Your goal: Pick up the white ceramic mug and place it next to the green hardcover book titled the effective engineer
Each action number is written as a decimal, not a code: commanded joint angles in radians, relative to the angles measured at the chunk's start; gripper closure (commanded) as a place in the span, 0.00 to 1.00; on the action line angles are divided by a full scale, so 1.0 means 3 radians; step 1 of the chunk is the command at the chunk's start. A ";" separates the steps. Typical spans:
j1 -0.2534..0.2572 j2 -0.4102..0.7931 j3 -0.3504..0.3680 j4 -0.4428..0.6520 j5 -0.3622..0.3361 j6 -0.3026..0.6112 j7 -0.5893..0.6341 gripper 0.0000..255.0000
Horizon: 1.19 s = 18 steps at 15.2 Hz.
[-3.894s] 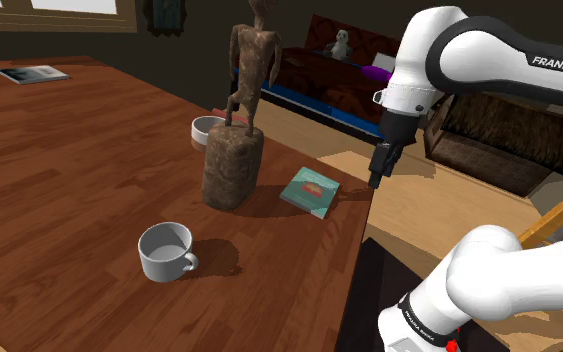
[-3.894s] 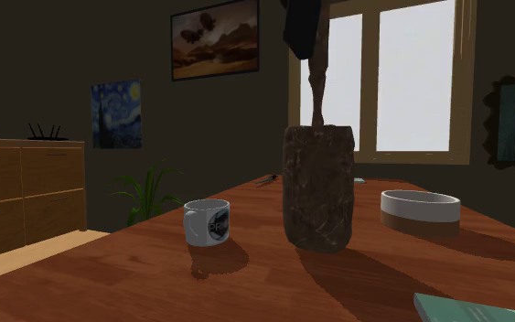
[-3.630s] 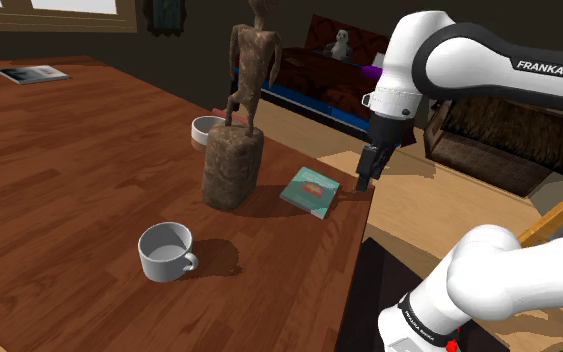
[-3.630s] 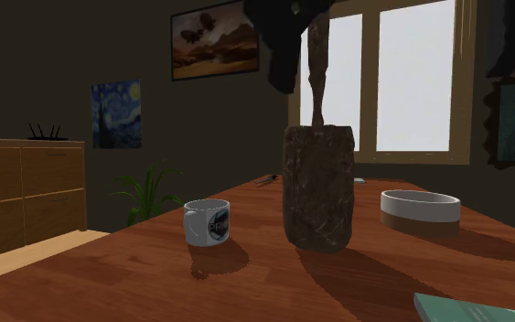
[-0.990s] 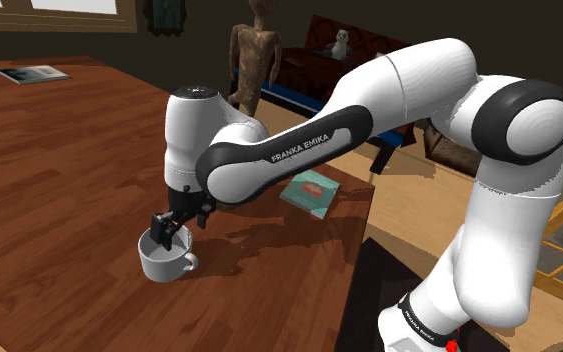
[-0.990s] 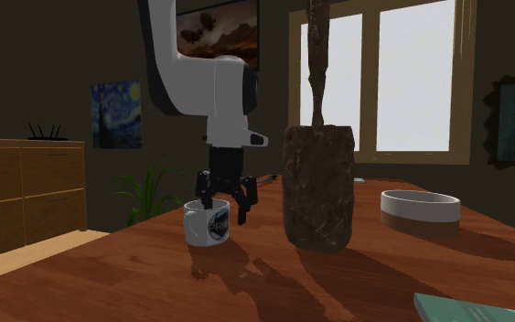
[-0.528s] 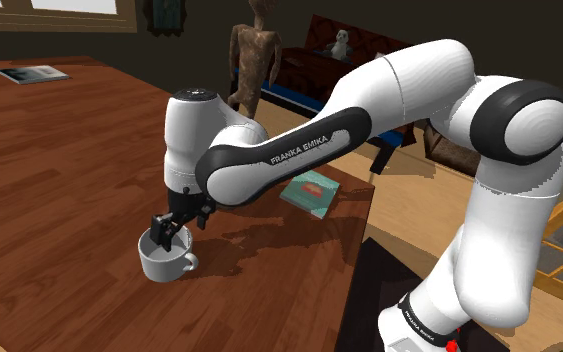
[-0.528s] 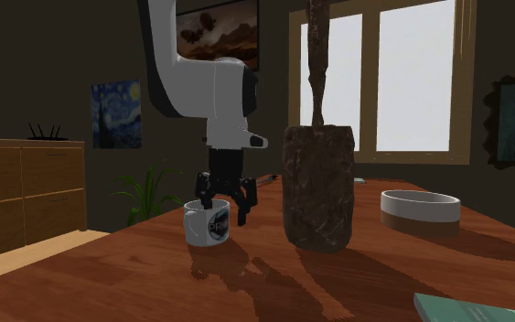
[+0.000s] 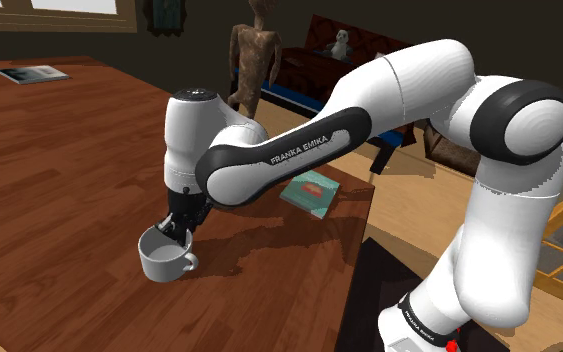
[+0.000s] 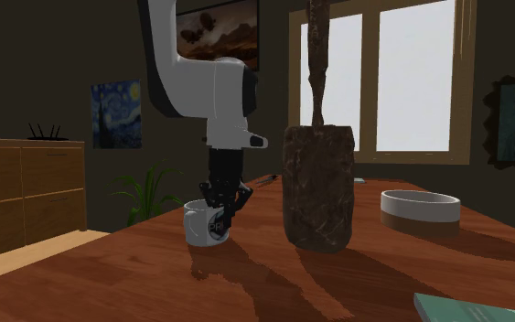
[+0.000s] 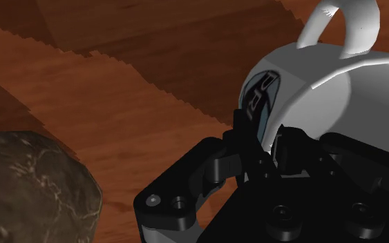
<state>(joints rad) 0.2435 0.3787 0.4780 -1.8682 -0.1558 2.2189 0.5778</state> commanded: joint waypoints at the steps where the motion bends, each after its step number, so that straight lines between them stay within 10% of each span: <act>1: 0.0000 0.0000 0.0000 0.0000 0.0000 0.0000 0.0000 1.00; 18: -0.0058 -0.0313 0.0081 0.0331 0.0187 -0.0610 -0.0100 1.00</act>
<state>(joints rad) 0.2271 0.2905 0.5012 -1.7774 -0.1031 2.0495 0.5498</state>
